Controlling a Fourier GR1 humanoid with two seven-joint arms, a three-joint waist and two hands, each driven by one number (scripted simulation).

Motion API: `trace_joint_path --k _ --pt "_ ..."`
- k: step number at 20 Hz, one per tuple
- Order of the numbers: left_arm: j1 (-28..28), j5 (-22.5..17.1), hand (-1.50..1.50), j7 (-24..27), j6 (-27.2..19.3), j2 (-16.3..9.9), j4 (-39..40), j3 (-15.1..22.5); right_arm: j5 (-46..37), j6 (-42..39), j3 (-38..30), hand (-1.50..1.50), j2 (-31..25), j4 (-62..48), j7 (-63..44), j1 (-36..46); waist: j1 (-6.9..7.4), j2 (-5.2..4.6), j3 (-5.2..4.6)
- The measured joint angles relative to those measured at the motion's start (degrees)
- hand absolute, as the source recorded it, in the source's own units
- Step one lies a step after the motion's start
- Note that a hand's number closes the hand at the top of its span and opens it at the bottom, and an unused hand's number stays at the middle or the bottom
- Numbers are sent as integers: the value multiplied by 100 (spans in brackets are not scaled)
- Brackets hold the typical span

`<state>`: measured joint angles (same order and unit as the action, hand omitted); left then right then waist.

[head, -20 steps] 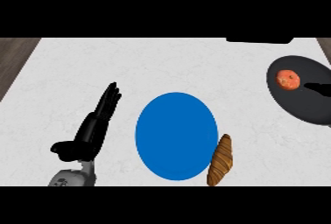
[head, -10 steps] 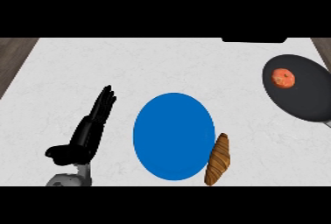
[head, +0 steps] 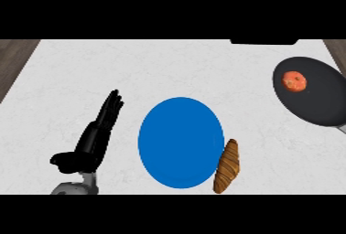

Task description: Pick the squash from the plate and place it in the pan

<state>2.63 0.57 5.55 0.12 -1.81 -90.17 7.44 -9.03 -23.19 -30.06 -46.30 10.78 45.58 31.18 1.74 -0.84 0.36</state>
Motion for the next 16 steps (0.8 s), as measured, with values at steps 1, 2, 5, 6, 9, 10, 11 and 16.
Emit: trace_joint_path --k 1,2,5,6,9,10,11,16 --pt "-16 38 0 39 -13 23 30 36 -1 -32 7 -150 -57 20 4 -38 -5 0 2" --pt "21 33 0 1 -26 39 60 25 -16 -27 33 -150 -62 43 15 -72 -14 4 -2" --pt "-28 -11 0 -44 2 16 -21 -3 -64 9 108 -150 -25 90 109 -209 -10 11 -3" --pt "-46 16 0 -26 -21 43 -34 25 -86 30 141 -150 -6 112 142 -248 -15 15 -4" --pt "-58 62 0 108 -30 72 69 44 -112 125 185 -150 25 129 227 -314 -22 16 -5" --pt "-94 74 0 135 -57 95 70 70 -117 130 200 -150 10 146 219 -292 -23 18 -4" --pt "-59 74 0 183 -58 91 158 33 -130 151 222 -150 2 157 243 -320 -33 21 -8" --pt "-73 29 0 90 -6 30 44 -11 -174 258 295 -150 -19 146 284 -339 -35 27 -10"
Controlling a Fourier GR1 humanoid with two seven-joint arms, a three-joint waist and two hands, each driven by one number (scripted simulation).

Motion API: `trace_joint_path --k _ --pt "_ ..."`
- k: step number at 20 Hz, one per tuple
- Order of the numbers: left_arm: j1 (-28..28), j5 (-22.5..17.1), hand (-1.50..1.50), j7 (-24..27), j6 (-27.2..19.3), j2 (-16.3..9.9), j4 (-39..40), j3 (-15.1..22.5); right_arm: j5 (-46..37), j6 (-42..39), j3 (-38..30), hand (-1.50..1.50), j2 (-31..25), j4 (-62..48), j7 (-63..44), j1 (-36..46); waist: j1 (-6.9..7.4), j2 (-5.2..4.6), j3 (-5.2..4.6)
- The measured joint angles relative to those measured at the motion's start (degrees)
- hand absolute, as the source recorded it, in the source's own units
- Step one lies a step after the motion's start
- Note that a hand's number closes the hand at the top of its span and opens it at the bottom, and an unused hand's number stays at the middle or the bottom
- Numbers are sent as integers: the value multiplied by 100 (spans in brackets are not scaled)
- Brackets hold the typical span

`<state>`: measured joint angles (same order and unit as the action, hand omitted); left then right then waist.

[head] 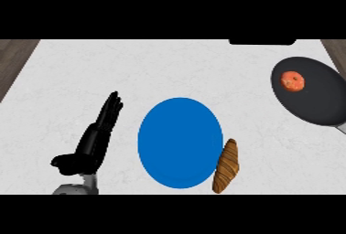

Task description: Pick the squash from the plate and place it in the pan

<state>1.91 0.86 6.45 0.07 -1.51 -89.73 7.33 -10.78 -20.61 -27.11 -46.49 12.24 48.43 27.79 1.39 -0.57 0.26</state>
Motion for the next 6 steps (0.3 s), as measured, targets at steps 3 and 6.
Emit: trace_joint_path --k 3,6 --pt "120 19 0 -37 -43 36 50 -23 -40 78 48 -150 -11 -6 80 -25 -2 -3 1" --pt "73 33 0 2 -18 23 52 -11 -75 255 68 -150 -9 -16 195 -47 12 -5 3"
